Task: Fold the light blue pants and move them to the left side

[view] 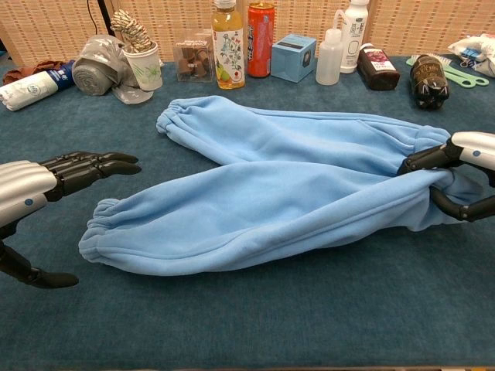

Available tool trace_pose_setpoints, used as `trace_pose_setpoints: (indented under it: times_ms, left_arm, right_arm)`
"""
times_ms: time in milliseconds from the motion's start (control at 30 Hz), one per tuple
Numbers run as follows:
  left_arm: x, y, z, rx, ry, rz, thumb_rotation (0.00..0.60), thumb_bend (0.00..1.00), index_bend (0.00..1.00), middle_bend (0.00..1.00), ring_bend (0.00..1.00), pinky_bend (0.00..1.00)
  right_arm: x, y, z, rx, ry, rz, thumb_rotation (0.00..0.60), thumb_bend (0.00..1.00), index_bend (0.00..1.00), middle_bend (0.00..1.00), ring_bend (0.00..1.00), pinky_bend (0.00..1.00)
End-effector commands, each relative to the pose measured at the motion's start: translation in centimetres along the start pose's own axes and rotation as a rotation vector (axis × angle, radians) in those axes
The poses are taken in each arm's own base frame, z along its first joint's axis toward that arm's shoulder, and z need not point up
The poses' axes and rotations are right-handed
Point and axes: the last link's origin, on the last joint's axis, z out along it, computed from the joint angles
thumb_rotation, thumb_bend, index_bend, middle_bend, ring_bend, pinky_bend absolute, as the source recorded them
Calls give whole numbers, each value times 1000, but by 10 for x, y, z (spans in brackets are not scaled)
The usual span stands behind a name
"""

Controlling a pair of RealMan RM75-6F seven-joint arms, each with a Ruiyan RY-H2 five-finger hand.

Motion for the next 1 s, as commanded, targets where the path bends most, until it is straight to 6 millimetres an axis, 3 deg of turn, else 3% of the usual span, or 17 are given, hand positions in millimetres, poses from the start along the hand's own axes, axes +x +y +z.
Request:
trace_pose_setpoints:
  times_ms: [33, 367, 567, 700, 767, 867, 1000]
  left_arm:
    - [-4, 0, 8, -3, -1, 0, 600, 69, 0, 0, 0, 0]
    - [-15, 0, 24, -3, -13, -23, 600, 208, 0, 0, 0, 9]
    - [-21, 0, 36, 6, -18, -47, 600, 306, 0, 0, 2, 107]
    - [-23, 0, 43, 3, -4, -47, 600, 393, 19, 1, 71, 174]
    - [-26, 1, 46, 0, 0, -49, 600, 405, 75, 25, 112, 215]
    - [-28, 0, 49, 0, 3, -49, 600, 418, 226, 142, 222, 357]
    - [-25, 1, 52, 8, 48, -47, 600, 447, 508, 386, 420, 521]
  right_arm:
    - [1, 0, 1, -2, 0, 14, 600, 780, 598, 402, 406, 602]
    - [6, -2, 2, -4, 5, 51, 600, 780, 599, 402, 406, 602]
    - [7, -3, 2, -6, 6, 69, 600, 779, 599, 402, 406, 602]
    - [7, -3, 2, -5, 7, 76, 600, 781, 599, 402, 406, 602]
    - [8, -4, 2, -3, 10, 79, 600, 780, 599, 402, 406, 602]
    - [9, -4, 2, 0, 11, 81, 600, 779, 599, 403, 406, 602]
    - [10, -5, 2, 3, 13, 84, 600, 780, 599, 403, 406, 601]
